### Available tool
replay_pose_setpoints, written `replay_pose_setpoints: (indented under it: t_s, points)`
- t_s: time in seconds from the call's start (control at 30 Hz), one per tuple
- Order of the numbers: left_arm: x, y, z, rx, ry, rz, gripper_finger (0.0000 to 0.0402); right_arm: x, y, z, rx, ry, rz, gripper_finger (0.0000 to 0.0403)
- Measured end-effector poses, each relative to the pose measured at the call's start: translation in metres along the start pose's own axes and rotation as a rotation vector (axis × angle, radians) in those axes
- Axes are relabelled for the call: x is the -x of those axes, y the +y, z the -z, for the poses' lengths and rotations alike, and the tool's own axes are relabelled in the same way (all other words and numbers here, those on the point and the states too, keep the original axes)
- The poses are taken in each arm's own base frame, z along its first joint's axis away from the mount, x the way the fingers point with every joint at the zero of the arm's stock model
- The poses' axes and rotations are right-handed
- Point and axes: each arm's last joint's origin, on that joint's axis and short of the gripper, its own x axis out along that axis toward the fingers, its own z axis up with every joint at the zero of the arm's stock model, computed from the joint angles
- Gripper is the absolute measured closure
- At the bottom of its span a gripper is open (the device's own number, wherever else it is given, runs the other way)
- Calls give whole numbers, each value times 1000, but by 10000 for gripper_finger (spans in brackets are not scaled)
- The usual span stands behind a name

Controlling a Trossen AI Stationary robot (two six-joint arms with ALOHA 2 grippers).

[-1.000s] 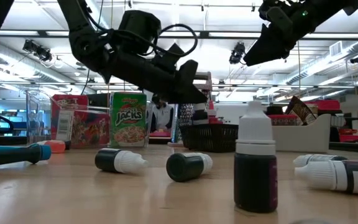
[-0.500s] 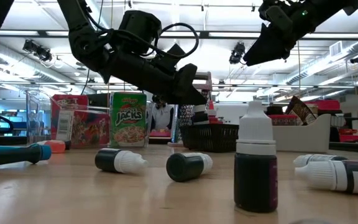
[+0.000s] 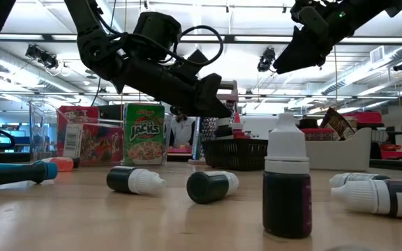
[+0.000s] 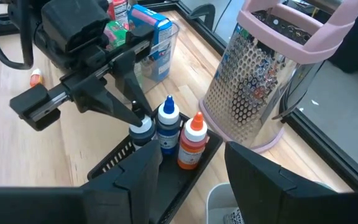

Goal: Pick & Place Kitchen Items
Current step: Put the large black food coloring bottle into the black bin

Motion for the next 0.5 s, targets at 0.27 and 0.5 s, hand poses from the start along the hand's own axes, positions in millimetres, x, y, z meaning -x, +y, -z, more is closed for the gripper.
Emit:
replay_pose_setpoints:
  t_s: [0.27,0.5]
  points:
    - [-3,9,0,8,1,-24,256,0,0,0,0,0,0,209]
    - [-3,7,-2,15,-14,-9,228,0,0,0,3,0,0,209]
